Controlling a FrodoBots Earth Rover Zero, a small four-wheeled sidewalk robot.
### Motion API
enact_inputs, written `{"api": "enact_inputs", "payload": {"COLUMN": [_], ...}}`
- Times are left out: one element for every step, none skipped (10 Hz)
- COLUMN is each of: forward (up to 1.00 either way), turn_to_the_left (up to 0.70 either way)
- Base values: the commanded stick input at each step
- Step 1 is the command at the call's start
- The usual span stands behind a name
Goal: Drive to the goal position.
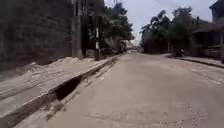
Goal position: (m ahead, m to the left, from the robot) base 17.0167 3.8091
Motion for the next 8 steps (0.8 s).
{"api": "enact_inputs", "payload": {"forward": [1.0, 1.0, 1.0, 1.0, 1.0, 1.0, 1.0, 1.0], "turn_to_the_left": [0.02, 0.02, 0.02, 0.02, 0.02, 0.02, 0.02, 0.02]}}
